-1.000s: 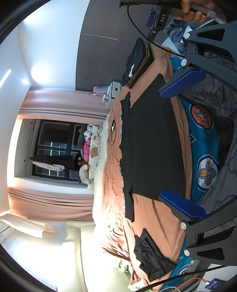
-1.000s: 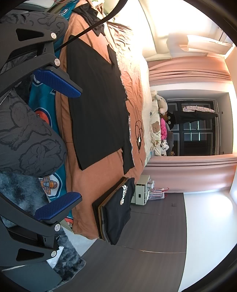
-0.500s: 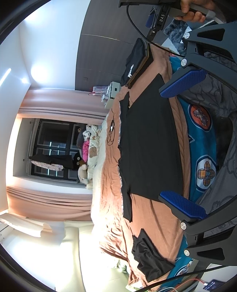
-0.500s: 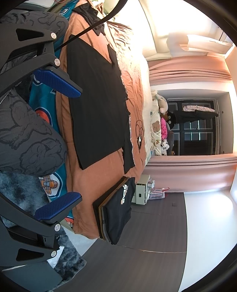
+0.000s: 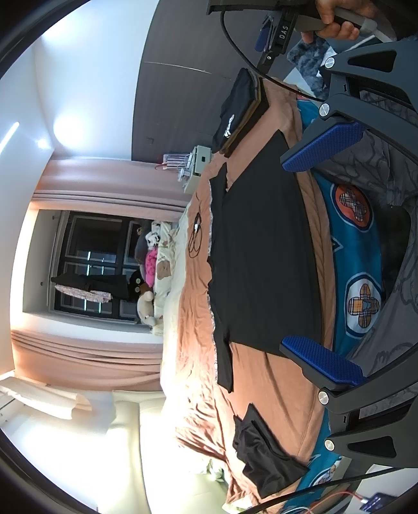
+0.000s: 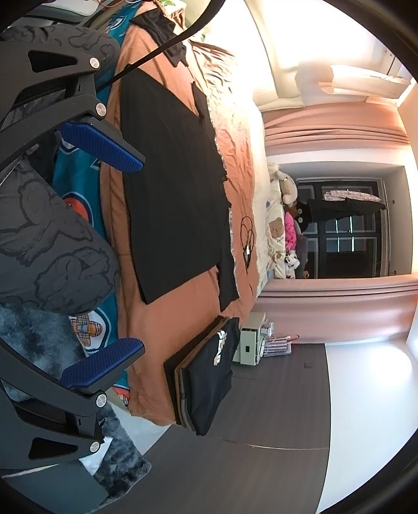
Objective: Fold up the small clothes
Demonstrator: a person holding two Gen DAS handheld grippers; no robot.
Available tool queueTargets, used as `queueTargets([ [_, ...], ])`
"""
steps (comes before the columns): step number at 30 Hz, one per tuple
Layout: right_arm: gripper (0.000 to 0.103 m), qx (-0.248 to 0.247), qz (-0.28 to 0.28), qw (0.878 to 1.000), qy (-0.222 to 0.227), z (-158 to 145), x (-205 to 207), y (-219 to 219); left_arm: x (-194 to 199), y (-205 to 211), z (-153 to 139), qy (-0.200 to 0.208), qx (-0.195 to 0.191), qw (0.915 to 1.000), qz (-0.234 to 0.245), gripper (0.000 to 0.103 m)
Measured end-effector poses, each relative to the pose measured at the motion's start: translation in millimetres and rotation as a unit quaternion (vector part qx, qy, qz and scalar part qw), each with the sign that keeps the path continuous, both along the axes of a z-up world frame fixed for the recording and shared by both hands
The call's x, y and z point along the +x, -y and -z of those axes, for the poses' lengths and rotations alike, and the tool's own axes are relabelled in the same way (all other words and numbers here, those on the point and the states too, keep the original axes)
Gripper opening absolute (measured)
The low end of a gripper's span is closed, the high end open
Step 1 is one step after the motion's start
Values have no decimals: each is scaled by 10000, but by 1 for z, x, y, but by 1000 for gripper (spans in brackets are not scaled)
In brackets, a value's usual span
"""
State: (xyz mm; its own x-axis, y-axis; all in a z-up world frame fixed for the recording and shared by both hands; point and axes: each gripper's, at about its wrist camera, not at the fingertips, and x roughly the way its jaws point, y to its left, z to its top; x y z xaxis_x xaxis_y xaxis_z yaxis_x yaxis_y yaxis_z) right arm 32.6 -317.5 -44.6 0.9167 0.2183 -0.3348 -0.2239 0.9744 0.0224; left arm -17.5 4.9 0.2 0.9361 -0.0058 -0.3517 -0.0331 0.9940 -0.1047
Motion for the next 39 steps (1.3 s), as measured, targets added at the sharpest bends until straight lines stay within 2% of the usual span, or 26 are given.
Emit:
queueTargets([
  [8, 103, -56, -9, 10000, -61, 2, 17, -11, 18, -9, 4, -41, -33, 10000, -29, 103],
  [19, 103, -232, -114, 9989, -391, -6, 78, -47, 73, -41, 16, -424, -147, 9990, -58, 102],
  [39, 103, -525, -807, 9926, -739, -31, 209, -119, 190, -149, 27, -965, -430, 9923, -649, 102],
])
